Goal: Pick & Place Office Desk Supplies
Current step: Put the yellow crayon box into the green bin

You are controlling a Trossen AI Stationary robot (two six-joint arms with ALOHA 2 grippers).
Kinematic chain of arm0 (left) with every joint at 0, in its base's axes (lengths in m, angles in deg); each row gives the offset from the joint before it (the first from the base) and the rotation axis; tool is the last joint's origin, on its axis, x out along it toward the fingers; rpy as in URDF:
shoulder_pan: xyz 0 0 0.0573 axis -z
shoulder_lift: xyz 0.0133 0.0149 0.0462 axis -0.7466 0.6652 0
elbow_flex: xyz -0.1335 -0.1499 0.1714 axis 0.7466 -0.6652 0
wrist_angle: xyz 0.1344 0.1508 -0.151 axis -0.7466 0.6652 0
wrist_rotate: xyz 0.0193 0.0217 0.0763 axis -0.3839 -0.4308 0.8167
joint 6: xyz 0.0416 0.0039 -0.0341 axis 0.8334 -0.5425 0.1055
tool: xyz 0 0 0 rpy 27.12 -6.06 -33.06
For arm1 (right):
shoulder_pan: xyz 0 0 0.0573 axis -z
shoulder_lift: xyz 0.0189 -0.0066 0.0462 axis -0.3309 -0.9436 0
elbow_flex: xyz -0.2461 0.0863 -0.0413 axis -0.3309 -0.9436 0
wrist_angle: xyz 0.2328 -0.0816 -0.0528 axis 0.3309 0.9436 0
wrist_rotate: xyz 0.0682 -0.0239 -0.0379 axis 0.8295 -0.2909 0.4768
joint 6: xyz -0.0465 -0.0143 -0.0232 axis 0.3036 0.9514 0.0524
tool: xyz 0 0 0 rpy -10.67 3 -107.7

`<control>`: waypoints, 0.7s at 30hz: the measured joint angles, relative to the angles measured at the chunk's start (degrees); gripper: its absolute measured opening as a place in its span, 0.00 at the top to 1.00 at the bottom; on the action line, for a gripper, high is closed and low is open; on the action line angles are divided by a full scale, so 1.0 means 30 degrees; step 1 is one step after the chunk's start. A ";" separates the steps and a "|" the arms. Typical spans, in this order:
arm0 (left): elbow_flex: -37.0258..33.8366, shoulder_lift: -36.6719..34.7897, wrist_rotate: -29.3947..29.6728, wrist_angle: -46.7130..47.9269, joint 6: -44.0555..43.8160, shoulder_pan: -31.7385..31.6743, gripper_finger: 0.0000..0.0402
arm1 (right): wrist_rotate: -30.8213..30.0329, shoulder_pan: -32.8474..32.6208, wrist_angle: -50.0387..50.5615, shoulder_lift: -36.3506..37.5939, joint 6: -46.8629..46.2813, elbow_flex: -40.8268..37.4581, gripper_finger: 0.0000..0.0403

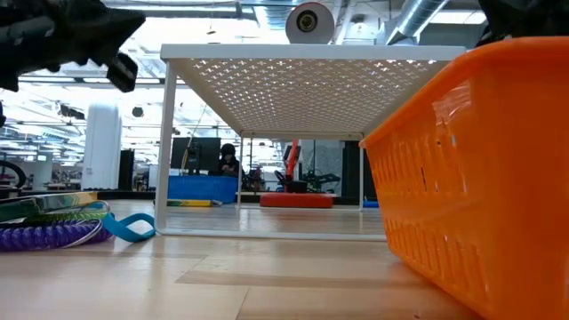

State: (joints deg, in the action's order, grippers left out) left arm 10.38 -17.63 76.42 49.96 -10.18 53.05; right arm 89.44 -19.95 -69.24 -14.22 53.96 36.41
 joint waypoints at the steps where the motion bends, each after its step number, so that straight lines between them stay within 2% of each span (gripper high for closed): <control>1: 0.0003 0.0189 0.0016 -0.0688 0.0372 0.0000 0.98 | 0.0020 0.0000 -0.0205 0.0000 -0.0208 0.0000 1.00; 5: 0.0430 0.0935 0.0019 -0.1523 0.0729 0.0000 0.98 | 0.0020 0.0000 -0.0802 -0.0007 -0.0983 0.0000 1.00; 8: 0.1912 0.1869 0.0627 0.1107 0.0807 0.0000 0.96 | 0.0000 0.0000 -0.0978 -0.0002 -0.1665 0.0000 0.98; 13: 0.5733 0.5792 0.4197 0.8540 0.1418 0.0656 0.85 | -0.0044 0.0000 -0.0607 -0.0014 -0.2560 0.0000 0.88; 17: 0.7992 1.0285 0.7486 1.2518 0.2807 0.2231 0.76 | -0.0590 0.0000 -0.0520 -0.0015 -0.2619 0.0000 0.79; 21: 0.9208 1.4336 1.0532 1.6192 0.3227 0.3850 0.69 | -0.1032 0.0000 -0.0547 -0.0015 -0.2729 0.0000 0.69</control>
State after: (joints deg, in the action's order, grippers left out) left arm 38.00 25.38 108.02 98.54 -0.49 64.60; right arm 86.34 -19.95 -70.88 -14.27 45.78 36.41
